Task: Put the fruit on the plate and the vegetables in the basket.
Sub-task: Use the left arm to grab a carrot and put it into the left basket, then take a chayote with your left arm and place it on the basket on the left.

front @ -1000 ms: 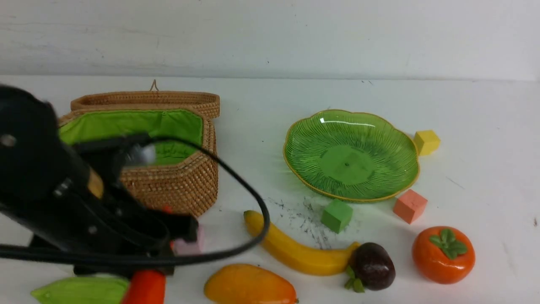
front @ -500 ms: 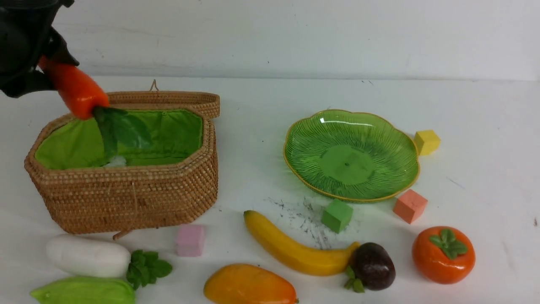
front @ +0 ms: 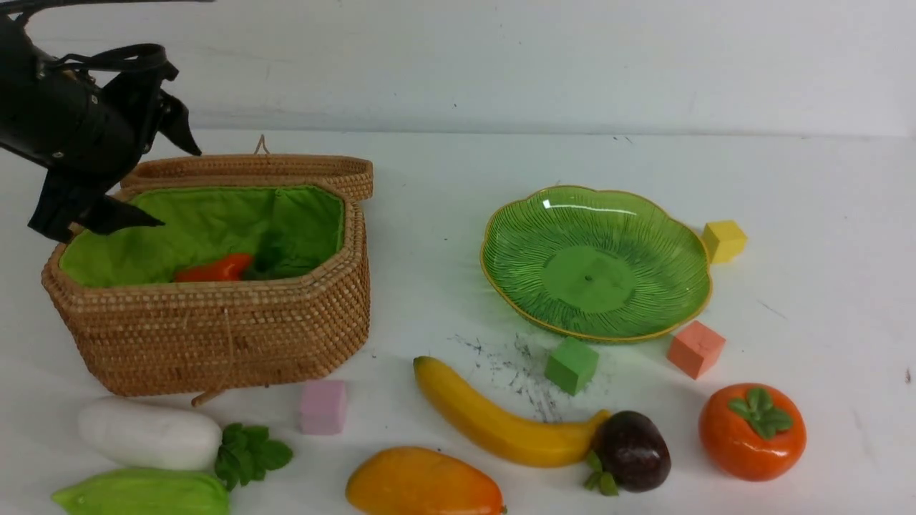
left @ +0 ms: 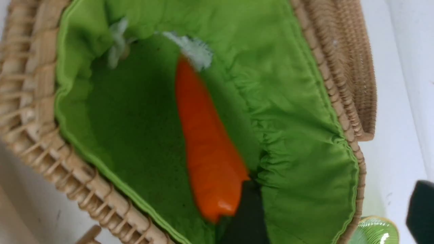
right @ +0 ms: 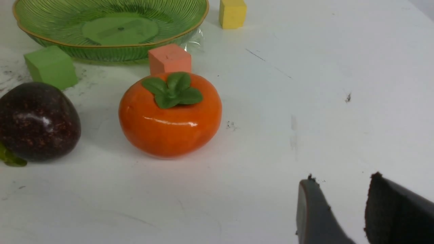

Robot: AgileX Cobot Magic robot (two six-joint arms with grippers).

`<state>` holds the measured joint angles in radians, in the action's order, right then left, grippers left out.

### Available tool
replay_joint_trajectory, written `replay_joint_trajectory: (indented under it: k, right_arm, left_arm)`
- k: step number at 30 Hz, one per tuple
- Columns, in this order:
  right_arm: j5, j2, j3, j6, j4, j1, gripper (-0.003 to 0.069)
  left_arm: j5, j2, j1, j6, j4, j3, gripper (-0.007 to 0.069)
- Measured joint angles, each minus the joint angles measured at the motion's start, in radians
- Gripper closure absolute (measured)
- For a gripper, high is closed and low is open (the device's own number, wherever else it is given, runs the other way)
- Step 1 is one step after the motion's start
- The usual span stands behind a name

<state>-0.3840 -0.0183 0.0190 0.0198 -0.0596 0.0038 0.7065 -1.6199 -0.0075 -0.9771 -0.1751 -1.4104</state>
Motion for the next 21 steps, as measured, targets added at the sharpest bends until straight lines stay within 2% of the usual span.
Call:
replay_joint_trajectory:
  k: [3,5,6,9,12,15,18,21]
  right_arm:
    - [0.000,0.000,0.000,0.000,0.000,0.000,0.0418]
    - [0.000,0.000,0.000,0.000,0.000,0.000,0.0418]
    - [0.000,0.000,0.000,0.000,0.000,0.000,0.0418]
    - [0.000,0.000,0.000,0.000,-0.002,0.000,0.0418]
    - [0.000,0.000,0.000,0.000,-0.002,0.000,0.0418]
    - [0.000,0.000,0.000,0.000,-0.002,0.000,0.0418]
    - [0.000,0.000,0.000,0.000,-0.002,0.000,0.0418]
    - [0.000,0.000,0.000,0.000,-0.002,0.000,0.0418]
  left_arm:
    - [0.055,0.003,0.000,0.120,0.000,-0.035,-0.0020]
    - [0.122,0.015,0.000,0.250,0.000,-0.060,-0.0015]
    - [0.140,0.017,0.000,0.265,-0.001,-0.063,-0.0015]
    - [0.316,0.059,0.000,0.538,-0.021,-0.076,0.0029]
    - [0.475,0.103,-0.020,0.716,-0.031,-0.052,0.0070]
    - [0.510,0.148,-0.048,0.777,-0.035,0.017,0.0086]
    - [0.521,0.223,-0.110,0.835,-0.037,0.182,0.0093]
    - [0.521,0.264,-0.159,0.977,-0.018,0.309,0.0093]
